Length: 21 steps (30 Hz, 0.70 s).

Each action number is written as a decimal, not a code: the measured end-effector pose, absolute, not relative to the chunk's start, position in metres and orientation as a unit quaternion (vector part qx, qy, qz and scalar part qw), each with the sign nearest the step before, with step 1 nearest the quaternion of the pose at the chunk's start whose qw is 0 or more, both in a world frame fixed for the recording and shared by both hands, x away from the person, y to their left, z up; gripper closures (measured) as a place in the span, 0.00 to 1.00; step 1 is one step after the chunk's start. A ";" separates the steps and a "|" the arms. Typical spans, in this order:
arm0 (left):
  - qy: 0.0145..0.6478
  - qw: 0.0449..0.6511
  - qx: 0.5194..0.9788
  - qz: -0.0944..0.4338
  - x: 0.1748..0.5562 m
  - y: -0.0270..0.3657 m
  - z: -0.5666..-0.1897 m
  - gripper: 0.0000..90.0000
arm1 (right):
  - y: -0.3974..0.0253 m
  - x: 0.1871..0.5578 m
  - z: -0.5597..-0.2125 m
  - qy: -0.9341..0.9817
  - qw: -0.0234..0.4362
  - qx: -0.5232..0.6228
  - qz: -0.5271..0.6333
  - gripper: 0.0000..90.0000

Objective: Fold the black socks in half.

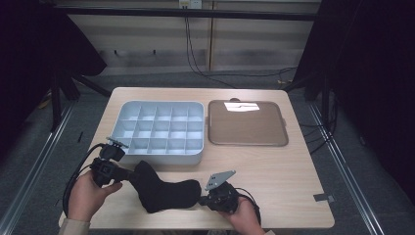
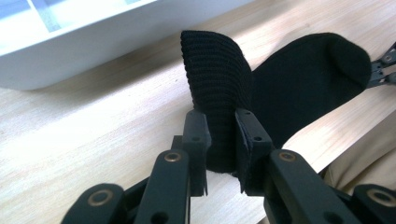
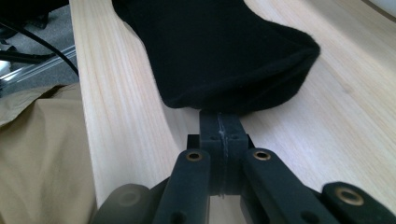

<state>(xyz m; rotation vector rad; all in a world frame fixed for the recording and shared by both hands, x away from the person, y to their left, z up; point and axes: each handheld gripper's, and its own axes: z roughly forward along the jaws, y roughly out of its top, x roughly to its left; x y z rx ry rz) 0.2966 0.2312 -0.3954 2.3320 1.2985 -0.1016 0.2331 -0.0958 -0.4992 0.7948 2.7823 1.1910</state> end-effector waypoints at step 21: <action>0.450 0.230 0.862 -0.041 0.295 0.209 -0.391 0.85 | -0.089 0.236 -0.499 0.889 0.007 0.256 0.380 1.00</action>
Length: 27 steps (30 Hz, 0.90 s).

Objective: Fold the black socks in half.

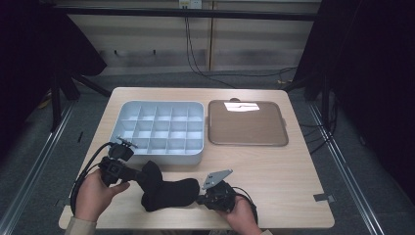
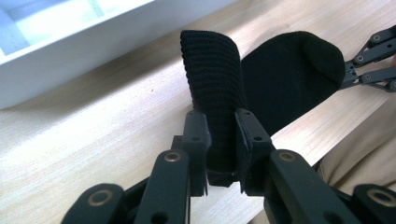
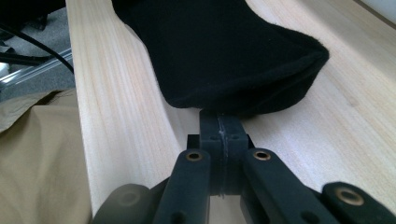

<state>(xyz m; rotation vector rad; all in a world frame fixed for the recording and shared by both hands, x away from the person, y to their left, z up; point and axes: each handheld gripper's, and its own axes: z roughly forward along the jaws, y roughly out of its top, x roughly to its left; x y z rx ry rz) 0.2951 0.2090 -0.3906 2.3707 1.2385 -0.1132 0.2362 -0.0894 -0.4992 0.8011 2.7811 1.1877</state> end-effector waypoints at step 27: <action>0.444 0.223 0.867 -0.048 0.292 0.191 -0.395 0.85 | -0.081 0.237 -0.500 0.889 0.004 0.253 0.382 1.00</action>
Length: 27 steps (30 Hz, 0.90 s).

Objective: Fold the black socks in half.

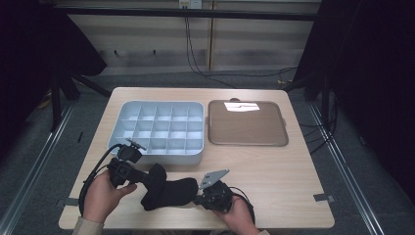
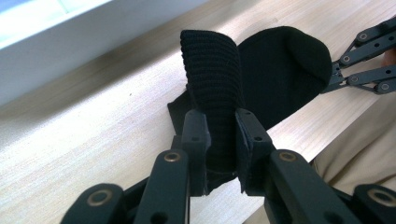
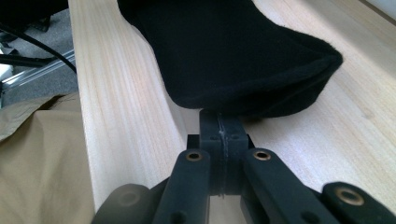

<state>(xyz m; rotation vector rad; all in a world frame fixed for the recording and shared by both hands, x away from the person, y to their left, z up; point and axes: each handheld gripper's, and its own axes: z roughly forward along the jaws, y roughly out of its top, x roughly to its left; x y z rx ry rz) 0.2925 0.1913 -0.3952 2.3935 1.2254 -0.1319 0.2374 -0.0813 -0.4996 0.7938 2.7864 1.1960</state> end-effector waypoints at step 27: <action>0.433 0.219 0.872 -0.064 0.293 0.176 -0.403 0.85 | -0.071 0.236 -0.500 0.888 0.006 0.252 0.385 1.00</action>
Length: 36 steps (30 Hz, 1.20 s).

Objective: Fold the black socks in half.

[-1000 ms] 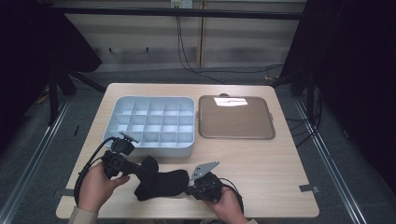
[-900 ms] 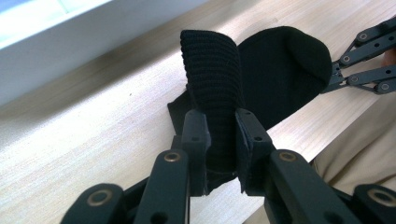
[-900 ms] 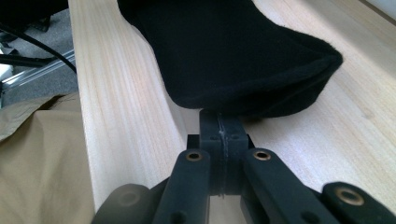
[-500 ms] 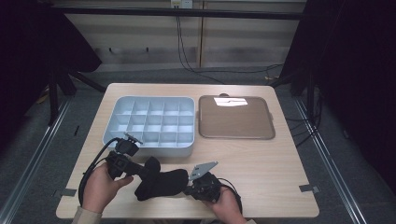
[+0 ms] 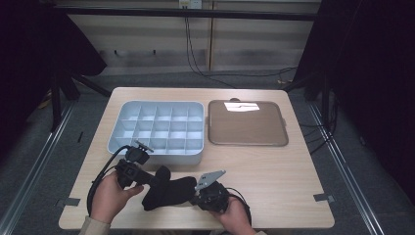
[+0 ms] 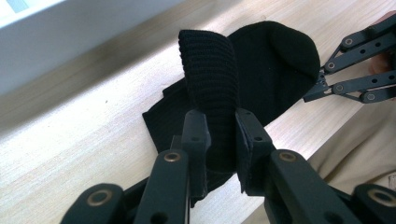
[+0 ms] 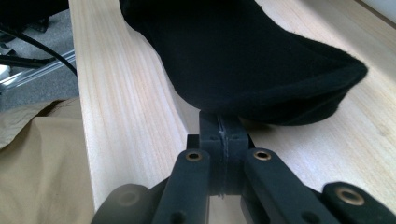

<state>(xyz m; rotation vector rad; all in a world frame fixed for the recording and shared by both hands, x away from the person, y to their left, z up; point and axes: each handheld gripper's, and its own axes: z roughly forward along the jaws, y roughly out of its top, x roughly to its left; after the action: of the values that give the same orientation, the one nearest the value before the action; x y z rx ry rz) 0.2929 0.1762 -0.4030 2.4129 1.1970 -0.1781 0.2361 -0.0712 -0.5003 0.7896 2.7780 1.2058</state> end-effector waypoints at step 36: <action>0.425 0.212 0.876 -0.080 0.295 0.165 -0.413 0.84 | -0.095 0.256 -0.501 0.881 0.031 0.277 0.383 0.99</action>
<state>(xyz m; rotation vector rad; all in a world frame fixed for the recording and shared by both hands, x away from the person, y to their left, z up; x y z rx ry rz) 0.2953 0.1647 -0.4129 2.4340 1.1814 -0.2229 0.2561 -0.0953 -0.5010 0.8542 2.7130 1.1801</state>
